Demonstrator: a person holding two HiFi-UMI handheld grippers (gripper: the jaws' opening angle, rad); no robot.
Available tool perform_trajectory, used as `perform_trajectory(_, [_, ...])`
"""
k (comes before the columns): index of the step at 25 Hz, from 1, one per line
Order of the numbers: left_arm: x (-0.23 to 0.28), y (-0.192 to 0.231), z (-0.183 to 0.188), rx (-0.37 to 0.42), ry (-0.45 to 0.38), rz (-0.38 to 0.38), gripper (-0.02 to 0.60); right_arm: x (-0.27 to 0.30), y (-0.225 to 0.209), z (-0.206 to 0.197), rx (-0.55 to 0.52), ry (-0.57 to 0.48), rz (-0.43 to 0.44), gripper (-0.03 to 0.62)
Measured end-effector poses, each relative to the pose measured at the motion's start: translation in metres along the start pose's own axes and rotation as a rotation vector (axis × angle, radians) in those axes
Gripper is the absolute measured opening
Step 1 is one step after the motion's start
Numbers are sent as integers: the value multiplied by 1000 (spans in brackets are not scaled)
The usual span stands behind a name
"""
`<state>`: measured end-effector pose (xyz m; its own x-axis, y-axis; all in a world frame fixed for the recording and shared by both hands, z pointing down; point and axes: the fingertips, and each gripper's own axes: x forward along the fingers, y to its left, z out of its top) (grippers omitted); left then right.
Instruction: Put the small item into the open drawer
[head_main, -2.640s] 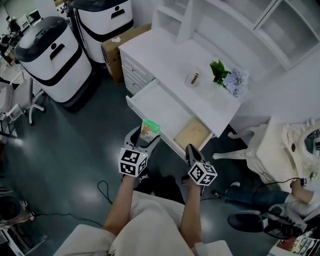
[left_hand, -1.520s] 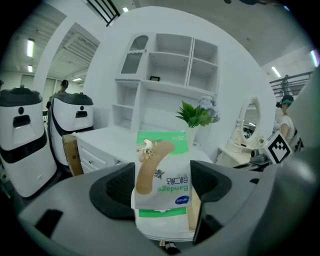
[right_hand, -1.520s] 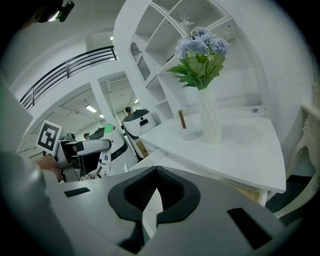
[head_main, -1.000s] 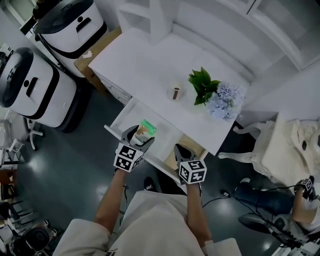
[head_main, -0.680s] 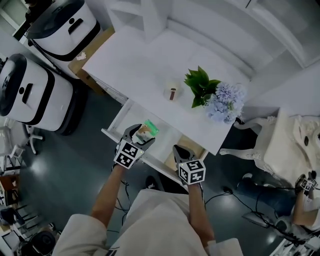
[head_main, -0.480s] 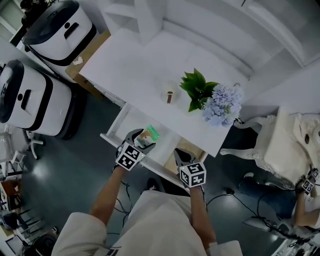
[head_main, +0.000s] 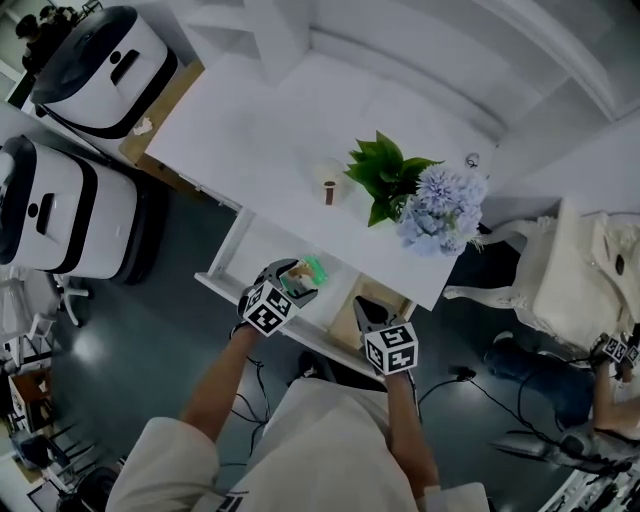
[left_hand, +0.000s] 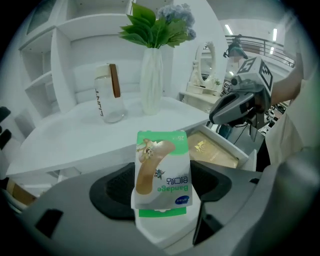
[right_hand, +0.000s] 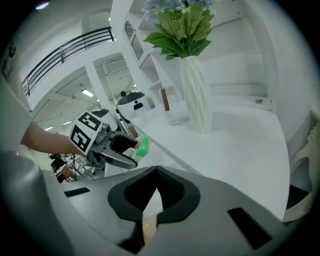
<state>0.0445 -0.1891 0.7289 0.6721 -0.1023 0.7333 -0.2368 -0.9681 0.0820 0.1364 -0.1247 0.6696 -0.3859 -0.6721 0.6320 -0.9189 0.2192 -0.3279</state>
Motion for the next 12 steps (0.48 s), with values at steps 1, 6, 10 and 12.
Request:
perform_trajectory(1, [3, -1, -1, 4, 7, -6, 357, 0, -2, -1, 4, 1, -2, 25])
perform_trajectory(6, [17, -4, -13, 20, 52, -38, 359, 4, -6, -1, 5, 9, -4, 25])
perform_trajectory(10, [28, -8, -23, 5, 78, -54, 357, 5, -8, -3, -2, 21, -5, 25])
perform_trajectory(12, [32, -9, -26, -9, 85, -56, 357, 7, -10, -4, -4, 26, -6, 25])
